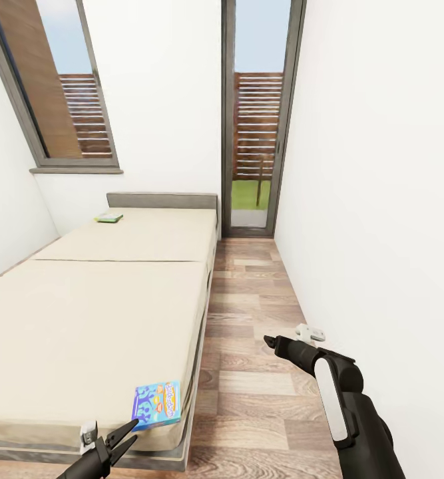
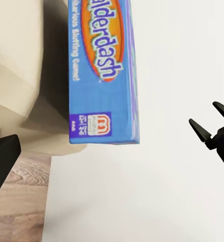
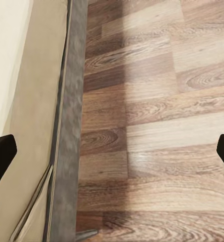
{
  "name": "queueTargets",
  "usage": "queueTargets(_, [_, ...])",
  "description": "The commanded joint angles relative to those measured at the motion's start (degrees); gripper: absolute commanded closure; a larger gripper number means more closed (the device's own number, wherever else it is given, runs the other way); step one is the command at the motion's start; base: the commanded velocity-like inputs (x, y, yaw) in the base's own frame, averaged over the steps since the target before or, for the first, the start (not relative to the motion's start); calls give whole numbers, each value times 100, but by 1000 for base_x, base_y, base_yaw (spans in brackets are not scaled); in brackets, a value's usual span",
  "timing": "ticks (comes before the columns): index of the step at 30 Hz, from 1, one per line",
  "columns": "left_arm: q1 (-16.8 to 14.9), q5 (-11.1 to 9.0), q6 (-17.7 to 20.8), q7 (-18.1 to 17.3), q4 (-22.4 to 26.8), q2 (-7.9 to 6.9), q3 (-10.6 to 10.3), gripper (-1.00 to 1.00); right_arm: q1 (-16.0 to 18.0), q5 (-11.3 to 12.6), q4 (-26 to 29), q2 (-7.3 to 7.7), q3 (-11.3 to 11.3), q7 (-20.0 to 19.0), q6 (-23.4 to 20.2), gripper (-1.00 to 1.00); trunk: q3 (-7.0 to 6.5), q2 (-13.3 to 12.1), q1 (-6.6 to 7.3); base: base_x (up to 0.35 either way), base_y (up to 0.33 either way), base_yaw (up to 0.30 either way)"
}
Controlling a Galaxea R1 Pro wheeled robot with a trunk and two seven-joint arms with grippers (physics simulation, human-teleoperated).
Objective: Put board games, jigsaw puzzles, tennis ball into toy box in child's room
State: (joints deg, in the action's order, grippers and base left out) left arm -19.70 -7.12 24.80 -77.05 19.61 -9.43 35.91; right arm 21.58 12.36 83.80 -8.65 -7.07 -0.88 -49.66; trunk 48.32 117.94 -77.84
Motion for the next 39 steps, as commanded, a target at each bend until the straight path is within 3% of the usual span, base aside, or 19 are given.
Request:
queueTargets(1, [-7,-29,25,-11,-1,2,30,-100,4,12,5,-6,-14,-9,-27,-100,4,2,1,0,0,0])
queueTargets(39, [-7,-27,25,-18,-1,2,30,-100,4,12,5,-6,-14,-9,-27,-100,4,2,1,0,-12,0])
